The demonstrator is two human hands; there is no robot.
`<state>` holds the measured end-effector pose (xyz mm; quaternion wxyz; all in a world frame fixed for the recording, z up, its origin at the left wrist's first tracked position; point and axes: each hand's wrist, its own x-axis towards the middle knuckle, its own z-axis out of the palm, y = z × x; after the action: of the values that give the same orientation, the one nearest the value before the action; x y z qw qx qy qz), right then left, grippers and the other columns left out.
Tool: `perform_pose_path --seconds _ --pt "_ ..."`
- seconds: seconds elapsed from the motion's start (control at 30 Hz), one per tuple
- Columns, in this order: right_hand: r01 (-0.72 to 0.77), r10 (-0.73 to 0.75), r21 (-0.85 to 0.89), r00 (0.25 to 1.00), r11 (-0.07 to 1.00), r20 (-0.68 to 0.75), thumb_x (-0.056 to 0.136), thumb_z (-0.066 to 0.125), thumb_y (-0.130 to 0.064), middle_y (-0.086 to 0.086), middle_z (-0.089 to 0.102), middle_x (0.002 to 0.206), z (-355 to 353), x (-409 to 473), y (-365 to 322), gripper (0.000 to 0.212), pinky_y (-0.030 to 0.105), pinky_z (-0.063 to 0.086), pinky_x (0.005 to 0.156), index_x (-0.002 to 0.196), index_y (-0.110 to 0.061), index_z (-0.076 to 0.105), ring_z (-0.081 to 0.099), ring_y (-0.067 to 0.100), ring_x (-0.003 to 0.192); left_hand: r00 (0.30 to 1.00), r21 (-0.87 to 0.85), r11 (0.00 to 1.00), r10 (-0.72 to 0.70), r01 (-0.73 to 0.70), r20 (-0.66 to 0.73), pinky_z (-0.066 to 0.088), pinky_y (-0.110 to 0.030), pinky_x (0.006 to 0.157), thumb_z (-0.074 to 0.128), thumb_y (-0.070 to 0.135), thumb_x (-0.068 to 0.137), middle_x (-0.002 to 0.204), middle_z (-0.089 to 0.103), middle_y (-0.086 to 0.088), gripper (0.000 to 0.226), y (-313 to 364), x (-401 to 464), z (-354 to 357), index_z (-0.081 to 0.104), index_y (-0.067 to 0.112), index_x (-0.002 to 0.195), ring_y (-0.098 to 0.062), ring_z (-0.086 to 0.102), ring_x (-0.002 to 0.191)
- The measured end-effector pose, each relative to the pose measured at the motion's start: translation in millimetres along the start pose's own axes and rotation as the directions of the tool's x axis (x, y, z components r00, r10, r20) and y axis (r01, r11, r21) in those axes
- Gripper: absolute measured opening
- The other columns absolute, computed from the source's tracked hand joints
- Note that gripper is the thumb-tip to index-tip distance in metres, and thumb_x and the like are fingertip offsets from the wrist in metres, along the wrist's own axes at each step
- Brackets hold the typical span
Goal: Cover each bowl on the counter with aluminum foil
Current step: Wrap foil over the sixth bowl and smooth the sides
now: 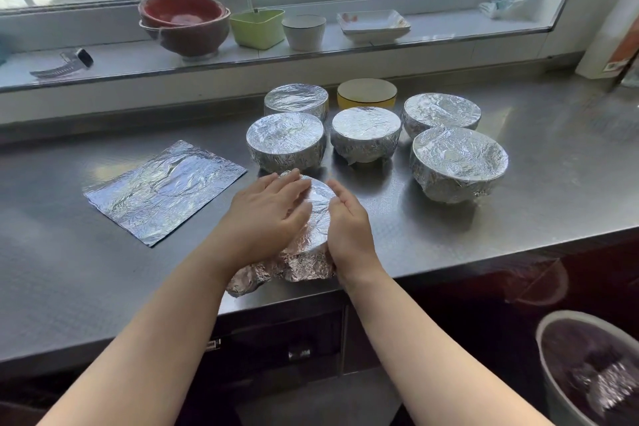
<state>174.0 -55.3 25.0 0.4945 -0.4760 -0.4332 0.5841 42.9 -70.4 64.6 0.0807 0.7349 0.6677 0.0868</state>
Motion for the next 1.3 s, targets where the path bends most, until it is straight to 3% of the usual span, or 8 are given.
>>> perform_pose_path --seconds 0.13,0.4,0.57,0.77,0.87,0.97,1.1,1.3 --pt "-0.047 0.045 0.013 0.993 0.999 0.105 0.099 0.042 -0.01 0.012 0.068 0.117 -16.6 17.9 -7.1 0.029 0.044 0.049 0.101 0.116 -0.017 0.064 0.065 0.025 0.109 0.999 -0.01 1.0 0.022 -0.023 -0.045 0.017 -0.03 0.113 0.025 0.042 0.104 0.158 0.024 0.018 0.046 -9.7 -5.4 -4.5 0.034 0.036 0.149 -0.012 0.023 0.141" --pt "-0.062 0.053 0.035 0.976 0.998 0.212 0.098 0.046 -0.008 0.013 0.07 0.114 -25.5 29.8 -5.1 0.027 0.037 0.05 0.091 0.116 -0.012 0.066 0.066 0.023 0.103 0.984 -0.165 0.986 -0.032 0.002 -0.178 0.015 -0.031 0.117 0.023 0.046 0.091 0.155 0.032 0.011 0.061 -7.4 -12.8 15.7 0.039 0.026 0.148 -0.009 0.021 0.143" --pt "0.029 0.006 -0.118 0.959 0.993 0.284 0.093 0.043 -0.025 0.009 0.07 0.115 -26.5 28.1 -4.3 0.035 0.049 0.046 0.101 0.112 -0.018 0.072 0.063 0.03 0.113 0.983 -0.19 0.982 -0.036 0.001 -0.179 0.019 -0.03 0.116 0.026 0.047 0.09 0.155 0.033 0.012 0.062 -8.2 -13.4 17.6 0.039 0.027 0.147 -0.007 0.024 0.142" --pt "0.041 0.093 -0.371 0.937 0.928 0.336 0.092 0.027 -0.073 -0.006 0.068 0.119 -42.8 27.4 -10.4 0.068 0.034 0.043 0.105 0.122 -0.024 0.063 0.061 0.012 0.114 0.985 -0.157 0.988 -0.037 0.01 -0.171 0.016 -0.028 0.115 0.027 0.048 0.088 0.156 0.031 0.012 0.064 -7.4 -12.5 16.1 0.038 0.028 0.148 -0.009 0.022 0.142" --pt "0.176 -0.108 -0.372 0.975 0.911 0.196 0.104 0.033 -0.044 -0.013 0.054 0.13 -46.0 20.7 -26.5 0.05 0.007 0.029 0.1 0.143 -0.014 0.046 0.045 0.002 0.125 0.985 -0.151 0.988 -0.037 0.011 -0.17 0.015 -0.027 0.115 0.027 0.048 0.088 0.156 0.03 0.011 0.065 -6.5 -13.6 16.0 0.037 0.027 0.149 -0.009 0.021 0.142" --pt "0.3 -0.266 -0.34 0.953 0.891 0.145 0.105 0.037 -0.019 -0.002 0.044 0.149 -38.5 7.7 -37.5 0.044 0.0 0.028 0.097 0.149 -0.01 0.035 0.038 0.004 0.135 0.984 -0.145 0.989 -0.038 0.012 -0.172 0.013 -0.026 0.115 0.027 0.049 0.088 0.156 0.029 0.011 0.065 -7.2 -12.6 16.9 0.037 0.028 0.149 -0.009 0.021 0.142" --pt "0.374 -0.275 -0.484 0.924 0.791 0.264 0.104 0.036 -0.014 0.005 0.034 0.156 -14.5 -4.4 -24.9 0.047 0.02 0.019 0.117 0.15 -0.006 0.032 0.028 0.013 0.145 0.981 -0.147 0.989 -0.04 0.012 -0.19 0.012 -0.023 0.114 0.028 0.048 0.086 0.156 0.031 0.008 0.066 -5.9 -11.7 17.9 0.039 0.026 0.148 -0.011 0.022 0.141" --pt "0.381 -0.334 -0.575 0.923 0.724 0.191 0.103 0.035 -0.013 0.004 0.038 0.154 -7.2 -2.1 -13.6 0.046 0.017 0.017 0.111 0.148 -0.007 0.035 0.03 0.013 0.143 0.979 -0.158 0.987 -0.056 0.025 -0.194 0.014 -0.024 0.114 0.028 0.05 0.085 0.155 0.032 0.009 0.068 -5.3 -11.4 18.8 0.04 0.026 0.147 -0.01 0.022 0.141"
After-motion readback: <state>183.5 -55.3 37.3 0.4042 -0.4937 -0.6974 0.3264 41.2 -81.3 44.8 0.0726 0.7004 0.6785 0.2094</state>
